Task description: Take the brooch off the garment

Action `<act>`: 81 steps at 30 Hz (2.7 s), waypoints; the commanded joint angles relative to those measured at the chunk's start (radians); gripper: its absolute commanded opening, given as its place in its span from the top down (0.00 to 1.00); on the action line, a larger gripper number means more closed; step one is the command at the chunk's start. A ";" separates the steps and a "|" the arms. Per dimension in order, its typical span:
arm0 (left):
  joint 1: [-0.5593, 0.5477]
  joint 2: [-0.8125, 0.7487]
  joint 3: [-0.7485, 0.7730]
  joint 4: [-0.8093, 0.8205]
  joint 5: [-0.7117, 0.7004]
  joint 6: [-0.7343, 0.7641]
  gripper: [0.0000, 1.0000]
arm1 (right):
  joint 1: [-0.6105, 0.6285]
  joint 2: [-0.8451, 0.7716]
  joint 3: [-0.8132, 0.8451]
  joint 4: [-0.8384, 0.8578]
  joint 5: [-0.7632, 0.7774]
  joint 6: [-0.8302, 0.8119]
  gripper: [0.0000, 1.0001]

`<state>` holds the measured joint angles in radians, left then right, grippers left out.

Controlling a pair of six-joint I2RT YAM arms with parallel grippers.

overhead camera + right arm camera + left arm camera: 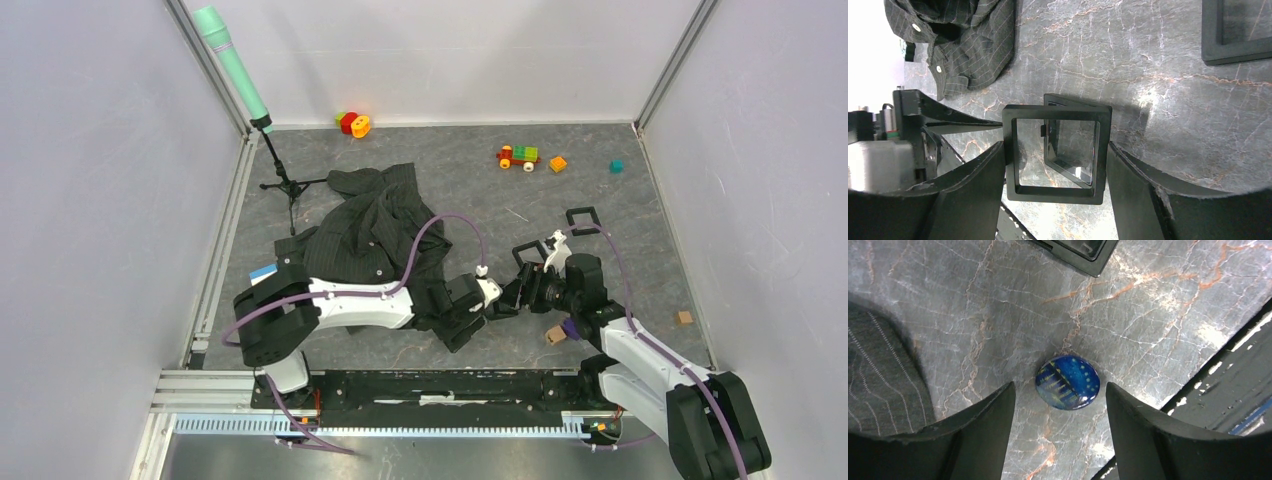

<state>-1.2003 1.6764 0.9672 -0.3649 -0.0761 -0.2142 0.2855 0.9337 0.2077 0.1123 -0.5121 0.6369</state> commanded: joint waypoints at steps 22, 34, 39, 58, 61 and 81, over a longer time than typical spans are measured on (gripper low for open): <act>-0.002 0.086 0.092 -0.062 -0.112 -0.017 0.69 | -0.020 -0.024 0.022 0.013 -0.029 -0.025 0.35; 0.163 -0.037 0.104 -0.180 -0.387 -0.055 0.67 | -0.028 -0.005 0.038 0.007 -0.043 -0.038 0.35; 0.246 -0.066 0.080 -0.150 -0.331 -0.039 0.58 | -0.031 -0.005 0.043 0.005 -0.046 -0.037 0.35; 0.371 -0.006 0.046 -0.175 -0.128 -0.057 0.21 | -0.035 0.001 0.060 0.006 -0.059 -0.036 0.35; 0.389 0.011 0.050 -0.181 -0.124 -0.060 0.20 | -0.036 0.002 0.062 0.005 -0.063 -0.034 0.35; 0.441 -0.003 0.035 -0.181 -0.044 -0.084 0.58 | -0.037 -0.009 0.081 -0.026 -0.073 -0.047 0.36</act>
<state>-0.7696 1.7172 1.0241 -0.5404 -0.1005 -0.2653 0.2531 0.9356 0.2432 0.0795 -0.5682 0.6037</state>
